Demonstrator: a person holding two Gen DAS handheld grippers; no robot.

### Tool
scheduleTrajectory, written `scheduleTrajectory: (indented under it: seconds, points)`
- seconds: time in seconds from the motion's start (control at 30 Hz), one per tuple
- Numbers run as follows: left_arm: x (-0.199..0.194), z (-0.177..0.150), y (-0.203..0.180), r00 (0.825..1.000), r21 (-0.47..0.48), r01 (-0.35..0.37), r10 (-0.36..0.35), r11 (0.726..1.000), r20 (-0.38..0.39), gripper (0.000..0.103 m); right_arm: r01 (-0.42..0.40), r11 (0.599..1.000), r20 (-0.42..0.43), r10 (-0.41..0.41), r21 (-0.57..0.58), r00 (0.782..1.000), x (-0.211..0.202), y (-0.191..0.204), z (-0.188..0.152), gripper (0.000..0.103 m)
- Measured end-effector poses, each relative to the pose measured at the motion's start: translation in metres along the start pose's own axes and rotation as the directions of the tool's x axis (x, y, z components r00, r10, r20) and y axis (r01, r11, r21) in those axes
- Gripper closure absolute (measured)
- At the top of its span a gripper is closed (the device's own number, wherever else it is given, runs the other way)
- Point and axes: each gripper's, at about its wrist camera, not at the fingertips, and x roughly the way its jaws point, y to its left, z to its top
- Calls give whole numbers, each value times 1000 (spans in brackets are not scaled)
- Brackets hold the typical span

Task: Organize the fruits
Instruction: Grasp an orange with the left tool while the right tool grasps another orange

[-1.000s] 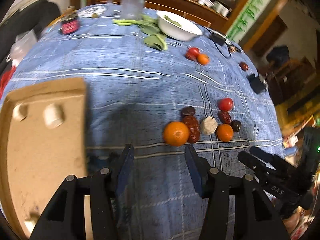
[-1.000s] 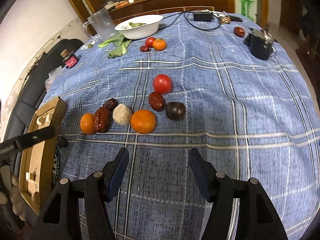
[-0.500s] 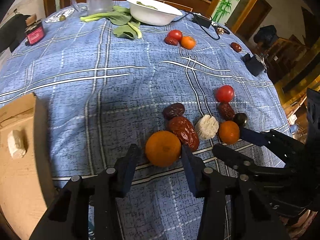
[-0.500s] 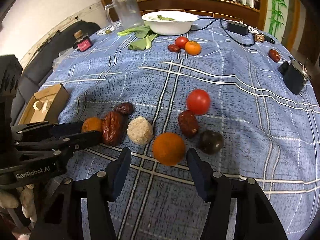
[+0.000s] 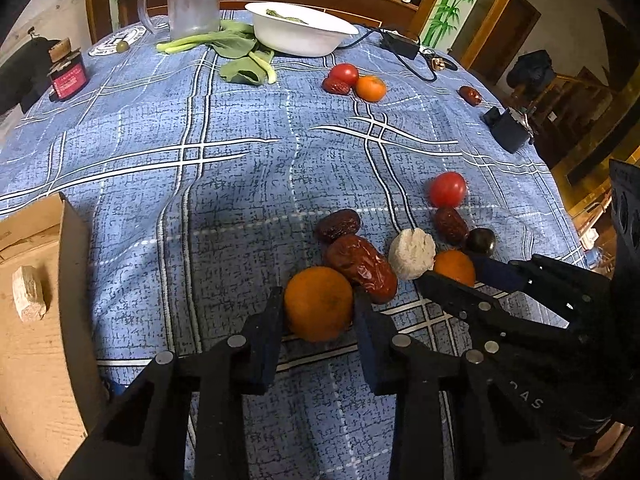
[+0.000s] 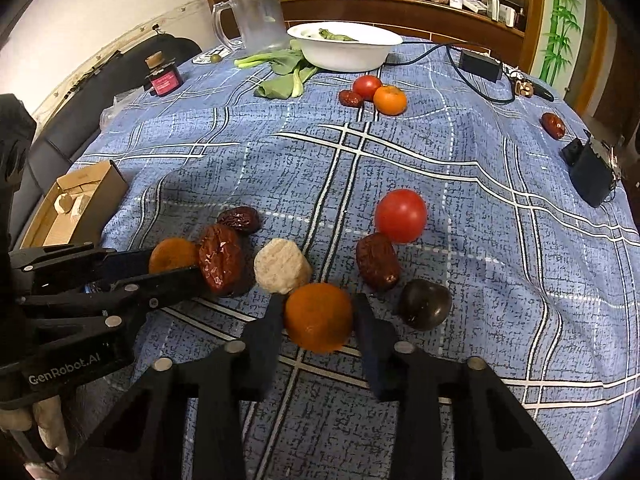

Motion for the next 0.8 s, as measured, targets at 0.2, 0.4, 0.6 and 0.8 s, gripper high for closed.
scheduleTrajectory:
  seconds: [0.2,0.4,0.6,0.8]
  points:
    - [-11,-2,-2,1000,-6,-15,15,1000,20,72,-12,1000,5,12,24,1000,-6,-1,-5,68]
    - [-31,-7,-1,999,-20,-23,24,1000,45,72,-25,998,13,25,52,1000,-17,2,-8,68]
    - [-52,-15,2,996,-17,-46,48,999,74,72,-31,998,17,30,63,999,-27,11,-13,68]
    - [-73,-22,15,994,-42,-39,43,998,102,72,-32,998,32,30,47,999,-38,28,-12,68]
